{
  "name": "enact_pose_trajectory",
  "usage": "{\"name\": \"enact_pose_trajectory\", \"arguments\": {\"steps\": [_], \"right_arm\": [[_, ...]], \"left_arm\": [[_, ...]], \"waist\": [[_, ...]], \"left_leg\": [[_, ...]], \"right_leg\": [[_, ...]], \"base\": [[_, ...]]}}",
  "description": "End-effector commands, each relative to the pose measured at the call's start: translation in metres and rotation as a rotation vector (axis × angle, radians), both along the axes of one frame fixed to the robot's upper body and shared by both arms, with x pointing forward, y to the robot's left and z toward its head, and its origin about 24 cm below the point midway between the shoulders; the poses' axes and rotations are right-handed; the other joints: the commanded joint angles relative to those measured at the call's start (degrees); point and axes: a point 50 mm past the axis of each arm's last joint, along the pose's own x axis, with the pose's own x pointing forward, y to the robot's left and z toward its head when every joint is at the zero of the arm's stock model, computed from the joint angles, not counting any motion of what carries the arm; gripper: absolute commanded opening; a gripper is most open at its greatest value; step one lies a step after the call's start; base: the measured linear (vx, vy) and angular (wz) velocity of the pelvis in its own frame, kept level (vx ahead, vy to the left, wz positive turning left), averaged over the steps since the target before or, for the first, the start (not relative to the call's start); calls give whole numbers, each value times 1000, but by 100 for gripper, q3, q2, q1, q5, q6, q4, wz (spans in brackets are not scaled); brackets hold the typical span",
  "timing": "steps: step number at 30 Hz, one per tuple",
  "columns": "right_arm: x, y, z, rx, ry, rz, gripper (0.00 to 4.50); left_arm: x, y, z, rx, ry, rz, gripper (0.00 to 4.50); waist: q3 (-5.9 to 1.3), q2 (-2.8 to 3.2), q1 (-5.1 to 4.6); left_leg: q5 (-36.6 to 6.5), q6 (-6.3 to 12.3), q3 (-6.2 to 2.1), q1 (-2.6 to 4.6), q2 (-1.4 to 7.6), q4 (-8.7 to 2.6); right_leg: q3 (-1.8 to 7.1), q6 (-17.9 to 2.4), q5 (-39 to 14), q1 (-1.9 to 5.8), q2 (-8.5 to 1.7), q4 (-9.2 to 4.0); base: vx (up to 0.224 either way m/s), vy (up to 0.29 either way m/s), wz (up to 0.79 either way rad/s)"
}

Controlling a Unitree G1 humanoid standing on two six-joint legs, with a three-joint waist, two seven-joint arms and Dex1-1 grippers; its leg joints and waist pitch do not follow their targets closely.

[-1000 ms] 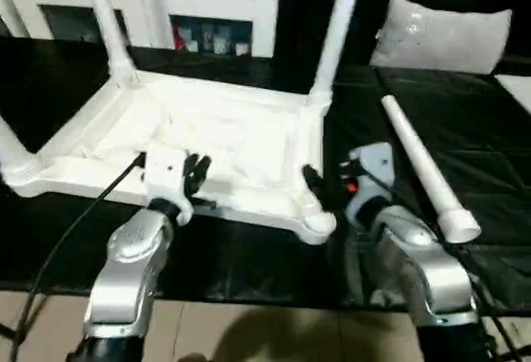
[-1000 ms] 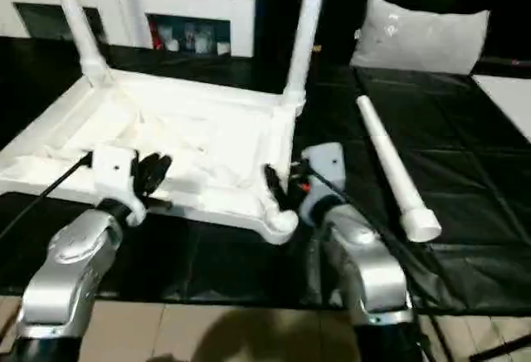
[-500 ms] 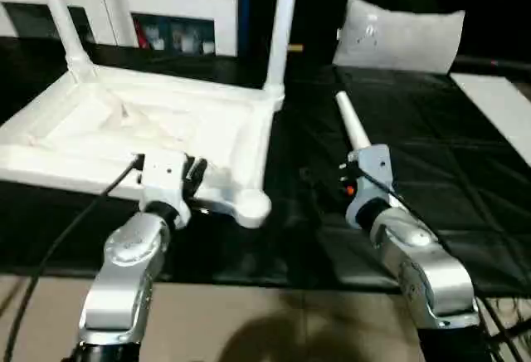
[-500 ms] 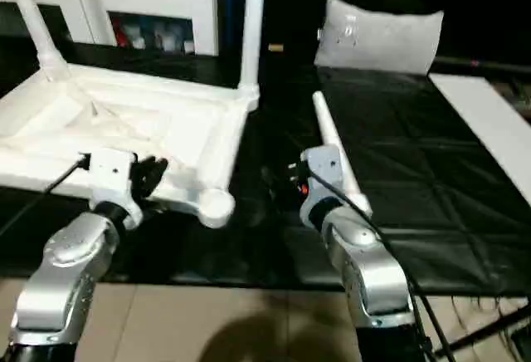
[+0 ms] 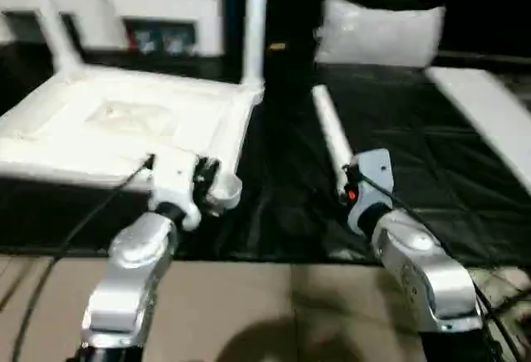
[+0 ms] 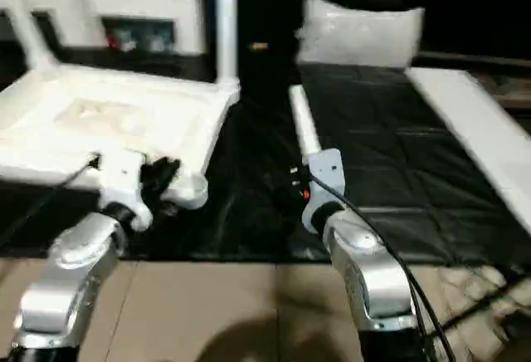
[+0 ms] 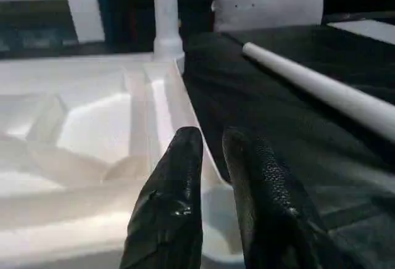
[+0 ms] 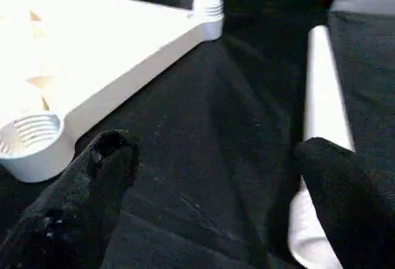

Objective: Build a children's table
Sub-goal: Move to table

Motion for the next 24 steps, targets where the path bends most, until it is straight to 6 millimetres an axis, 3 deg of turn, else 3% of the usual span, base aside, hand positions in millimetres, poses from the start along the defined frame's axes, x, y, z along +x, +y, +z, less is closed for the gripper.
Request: {"name": "enact_pose_trajectory", "arguments": {"steps": [1, 2, 3, 4, 5, 6, 7, 8, 9, 10, 11, 12, 13, 14, 15, 16, 17, 18, 19, 20, 21, 22, 23, 24], "right_arm": [[3, 1, 5, -7, -13, 12, 450], [3, 1, 5, -8, -12, 13, 450], [3, 2, 5, -9, -12, 17, 450], [3, 2, 5, -9, -12, 17, 450], [3, 3, 5, -11, -11, 22, 450], [3, 3, 5, -11, -10, 27, 450], [3, 3, 5, -11, -10, 28, 450], [3, 4, 5, -12, -9, 30, 450], [3, 4, 5, -12, -8, 31, 450], [3, 4, 5, -14, -8, 33, 450], [3, 4, 5, -14, -8, 33, 450], [3, 4, 5, -14, -9, 34, 450], [3, 4, 5, -18, -10, 36, 450], [3, 4, 5, -20, -11, 37, 450], [3, 4, 5, -22, -11, 38, 450], [3, 4, 4, -22, -11, 38, 450], [3, 4, 4, -22, -10, 38, 450], [3, 4, 4, -21, -8, 38, 450], [3, 5, 5, -19, -9, 40, 450], [3, 5, 5, -19, -9, 40, 450], [3, 5, 5, -18, -9, 40, 450], [4, 5, 7, -10, -15, 34, 450], [4, 5, 7, -10, -15, 34, 450], [5, 5, 8, -8, -17, 30, 450]], "left_arm": [[-1, -3, -1, -9, 4, -8, 106], [-1, -3, -1, -10, 6, -6, 106], [-1, -3, -1, -10, 7, -7, 116], [-1, -3, -1, -10, 7, -7, 116], [-1, -3, -1, -9, 7, -8, 116], [-1, -3, -1, -11, 7, -14, 116], [-1, -3, -1, -11, 7, -14, 116], [-1, -3, -1, -10, 7, -14, 116], [-1, -3, -1, -9, 6, -14, 116], [-1, -3, -1, -9, 6, -14, 116], [-1, -3, -1, -8, 6, -14, 116], [-1, -3, -1, -10, 7, -15, 116], [-1, -3, -2, -9, 7, -16, 132], [-1, -3, -2, -8, 7, -16, 139], [-1, -3, -2, -8, 8, -18, 146], [-1, -3, -2, -8, 9, -19, 146], [-1, -3, -2, -8, 10, -21, 146], [-1, -4, -2, -7, 11, -24, 146], [-1, -4, -2, -6, 12, -27, 146], [-1, -4, -2, -6, 12, -28, 146], [-1, -4, -2, -4, 11, -33, 146], [-1, -5, -2, 2, 12, -54, 146], [-1, -6, -2, 2, 12, -55, 146], [-1, -7, -1, -9, 1, -75, 157]], "waist": [[-198, 39, 244], [-204, -256, 191], [-148, -309, 249], [-221, -279, 404], [-245, -169, 466], [-329, -97, 477], [-377, 40, 383], [-375, 104, 317], [-347, 181, 108], [-467, 181, 20], [-466, 175, -46], [-461, 127, -142], [-460, -9, -95], [-445, -72, 1], [-546, -109, 185], [-568, -96, 221], [-593, -58, 232], [-618, 140, 131], [-695, 303, -225], [-814, 268, -436], [-756, 159, -338], [-636, 108, -311], [-563, -36, -329], [-452, -148, -293]], "left_leg": [[-4833, 472, 123, -43, 431, -921], [-4152, 288, 205, 220, 77, -286], [-1972, 461, 241, 166, -281, 757], [-1082, 583, 11, -365, -209, 662], [-1034, 501, 56, -107, -136, 296], [-867, 448, 76, -101, -135, 80], [-992, 471, -8, -63, -112, -272], [-1520, 513, -48, 171, -48, -367], [-2428, 625, -276, 447, 162, -563], [-2508, 944, -466, 669, 281, -624], [-2475, 1164, -508, 726, 291, -622], [-2206, 1601, -479, 729, 237, -563], [-1730, 1769, -141, 328, -106, -378], [-1488, 1654, 86, 6, -401, -186], [-860, 1483, 72, -386, -527, 215], [-161, 1324, -59, -755, -456, 405], [26, 1255, -82, -759, -430, 334], [634, 1194, -134, -515, -312, -44], [1553, 2071, -722, 648, 14, -116], [2172, 2973, -1160, 1237, 308, -76], [2840, 2883, -1052, 1295, 690, 62], [2398, 2242, -501, 919, 615, -152], [1268, 1888, -139, 768, 438, -372], [381, 1758, 106, 525, 223, -509]], "right_leg": [[515, 37, -2095, 375, -125, 277], [628, 248, -4039, 64, -180, -484], [925, 84, -6359, -122, -774, -1452], [1125, -185, -5661, 441, -893, -1257], [956, -472, -4692, 357, -616, -1184], [792, -629, -3792, 483, -435, -1072], [483, -672, -2491, 484, -85, -886], [406, -724, -2175, 323, -23, -823], [284, -865, -1509, 136, 59, -606], [233, -860, -751, 75, 11, -472], [221, -830, -505, -4, -12, -420], [246, -776, -151, -39, -92, -429], [435, -847, 344, 354, -230, -695], [614, -915, 329, 692, -273, -870], [941, -1027, -82, 1154, -577, -1097], [953, -1006, -45, 1399, -581, -1109], [863, -900, 220, 1374, -460, -1075], [365, -437, 671, 1165, 19, -871], [-18, 86, 345, 209, 360, -235], [-19, 369, -462, -423, 249, 125], [173, 621, -822, -767, -53, 375], [177, 582, -63, -842, -119, 493], [168, 142, 672, -815, -156, 301], [173, -188, 983, -602, -150, 16]], "base": [[-32, -52, 0], [79, -74, -9], [79, -74, -9], [135, -24, -14], [104, 12, 7], [104, 12, 7], [66, 39, 8], [83, 43, 0], [83, 43, 0], [126, 47, 4], [166, 35, 3], [166, 35, 3], [158, 7, 5], [174, 2, 9], [174, 2, 9], [181, 23, 2], [179, 49, -6], [179, 49, -6], [254, -21, -7], [271, -70, -5], [271, -70, -5], [106, -20, -11], [65, -33, -33], [65, -33, -33]]}}
